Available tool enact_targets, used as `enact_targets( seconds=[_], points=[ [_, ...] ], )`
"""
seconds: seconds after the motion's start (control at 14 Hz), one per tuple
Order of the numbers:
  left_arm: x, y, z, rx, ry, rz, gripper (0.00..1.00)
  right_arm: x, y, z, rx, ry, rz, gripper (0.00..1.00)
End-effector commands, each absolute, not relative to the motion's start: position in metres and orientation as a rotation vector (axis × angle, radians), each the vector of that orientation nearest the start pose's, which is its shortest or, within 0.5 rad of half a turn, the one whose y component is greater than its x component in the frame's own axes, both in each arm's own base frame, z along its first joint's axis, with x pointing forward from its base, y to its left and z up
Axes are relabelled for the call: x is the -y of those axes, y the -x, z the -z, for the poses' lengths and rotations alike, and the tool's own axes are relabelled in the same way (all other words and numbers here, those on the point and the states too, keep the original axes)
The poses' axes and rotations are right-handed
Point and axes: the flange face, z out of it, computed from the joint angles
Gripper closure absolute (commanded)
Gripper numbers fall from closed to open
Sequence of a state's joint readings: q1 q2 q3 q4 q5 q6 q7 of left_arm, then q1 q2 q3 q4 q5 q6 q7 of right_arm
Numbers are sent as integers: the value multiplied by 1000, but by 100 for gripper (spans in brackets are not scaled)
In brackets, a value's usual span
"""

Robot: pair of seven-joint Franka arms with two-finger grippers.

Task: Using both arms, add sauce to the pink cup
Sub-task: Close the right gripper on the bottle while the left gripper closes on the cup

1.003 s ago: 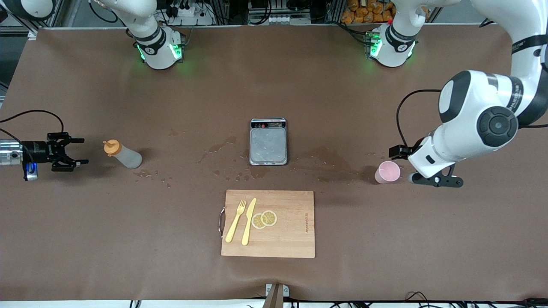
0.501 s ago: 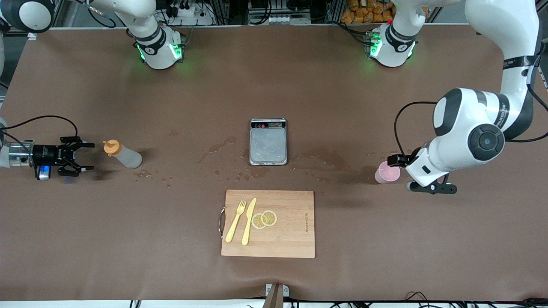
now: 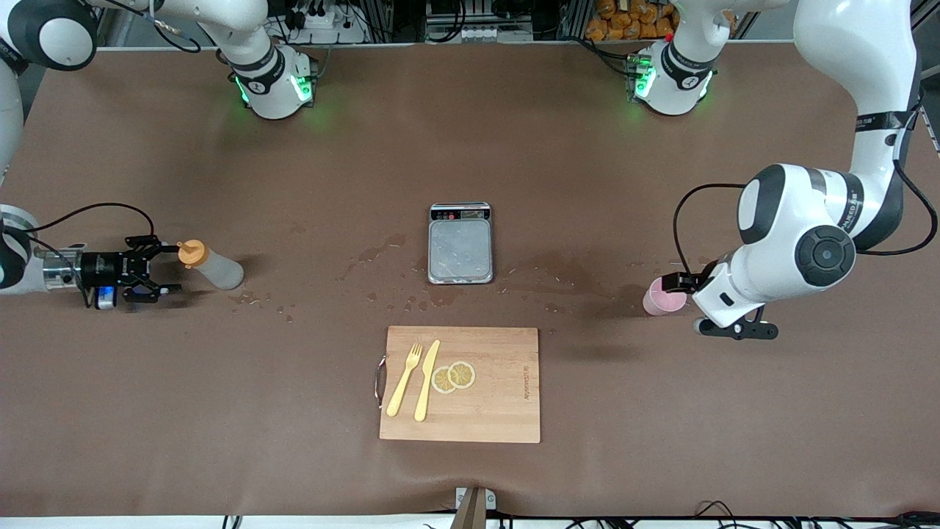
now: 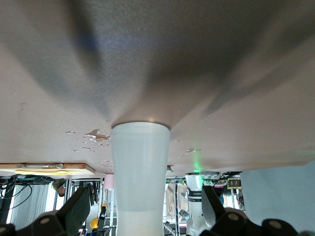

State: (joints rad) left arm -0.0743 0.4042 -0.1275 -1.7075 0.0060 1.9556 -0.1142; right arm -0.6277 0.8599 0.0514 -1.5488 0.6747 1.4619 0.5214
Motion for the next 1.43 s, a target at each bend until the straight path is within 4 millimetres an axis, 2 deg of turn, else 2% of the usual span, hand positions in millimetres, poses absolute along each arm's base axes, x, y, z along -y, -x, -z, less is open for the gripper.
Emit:
enact_targets(
  seconds=[0.0,0.21,0.36,0.57,0.64,0.86,0.93,1.15,1.29,1.36],
  points=[
    [120,-632,-338,-129,3149,-232,0,255,-541,-124,-1373,1645,-1150,0],
    [121,-635,-324,-128,3151,-240,0,230,-540,-111,-1351,1594,-1200,0],
    [120,-635,-312,-125,3149,-266,0,222,-540,-107,-1346,1589,-1216,0],
    [101,-634,-295,-84,3151,-288,0,217,-538,-100,-1343,1576,-1236,0],
    [94,-630,-287,-71,3152,-290,0,210,-541,-100,-1329,1573,-1246,0],
    [90,-621,-258,-63,3156,-285,0,203,-543,-99,-1320,1576,-1258,0],
    [90,-620,-251,-63,3157,-286,0,203,-543,-99,-1320,1576,-1258,2],
    [90,-619,-243,-69,3156,-298,0,202,-542,-97,-1319,1575,-1260,16],
    [89,-613,-230,-75,3152,-339,0,200,-540,-91,-1317,1563,-1273,16],
    [90,-612,-226,-77,3150,-348,13,197,-542,-91,-1314,1557,-1272,18]
  ],
)
